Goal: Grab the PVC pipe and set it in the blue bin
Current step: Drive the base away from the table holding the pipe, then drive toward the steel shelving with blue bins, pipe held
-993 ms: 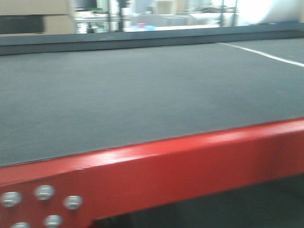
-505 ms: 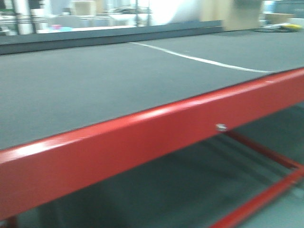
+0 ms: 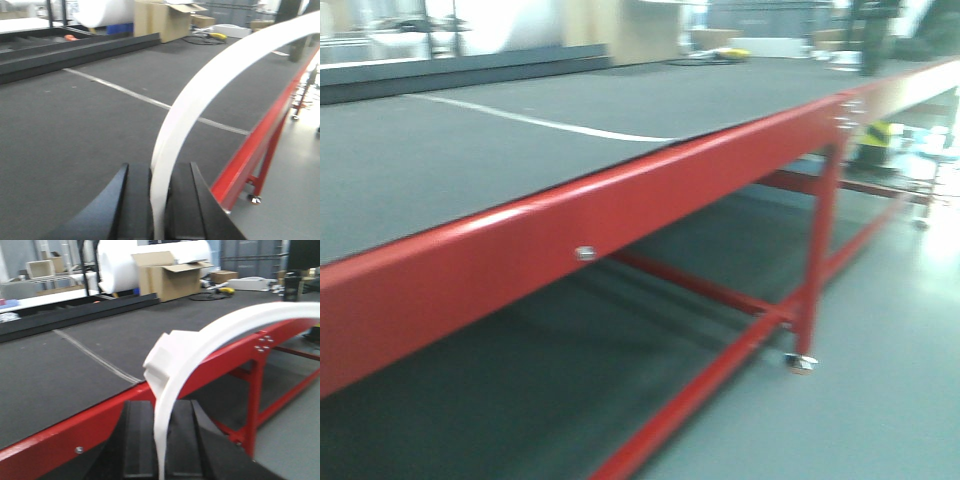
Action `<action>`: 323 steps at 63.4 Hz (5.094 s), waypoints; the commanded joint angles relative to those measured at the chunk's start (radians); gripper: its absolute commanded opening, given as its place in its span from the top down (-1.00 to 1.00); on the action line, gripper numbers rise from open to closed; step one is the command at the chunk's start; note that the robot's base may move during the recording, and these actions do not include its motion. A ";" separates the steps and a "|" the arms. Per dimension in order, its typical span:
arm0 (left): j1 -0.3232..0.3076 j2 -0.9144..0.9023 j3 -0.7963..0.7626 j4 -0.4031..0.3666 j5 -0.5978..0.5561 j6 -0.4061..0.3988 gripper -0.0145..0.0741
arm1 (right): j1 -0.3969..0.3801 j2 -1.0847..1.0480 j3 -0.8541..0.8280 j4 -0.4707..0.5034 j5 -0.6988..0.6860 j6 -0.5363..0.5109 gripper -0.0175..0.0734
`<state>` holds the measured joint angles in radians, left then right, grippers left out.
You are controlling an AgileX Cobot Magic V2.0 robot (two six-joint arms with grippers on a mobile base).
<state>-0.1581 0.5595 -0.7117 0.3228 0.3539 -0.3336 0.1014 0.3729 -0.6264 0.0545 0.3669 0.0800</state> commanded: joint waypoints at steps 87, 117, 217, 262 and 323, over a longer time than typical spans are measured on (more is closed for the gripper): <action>0.002 -0.003 -0.001 0.002 -0.031 -0.007 0.92 | 0.001 -0.005 -0.008 -0.008 -0.023 -0.003 0.97; 0.002 -0.003 -0.001 0.002 -0.031 -0.007 0.92 | 0.001 -0.005 -0.008 -0.008 -0.023 -0.003 0.97; 0.002 -0.003 -0.001 0.002 -0.036 -0.007 0.92 | 0.001 -0.005 -0.008 -0.008 -0.023 -0.003 0.97; 0.002 -0.003 -0.001 0.002 -0.036 -0.007 0.92 | 0.001 -0.005 -0.008 -0.008 -0.023 -0.003 0.97; 0.002 -0.003 -0.001 0.002 -0.036 -0.007 0.92 | 0.001 -0.005 -0.008 -0.008 -0.023 -0.003 0.97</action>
<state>-0.1581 0.5595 -0.7117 0.3264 0.3474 -0.3336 0.1014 0.3729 -0.6264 0.0545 0.3669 0.0799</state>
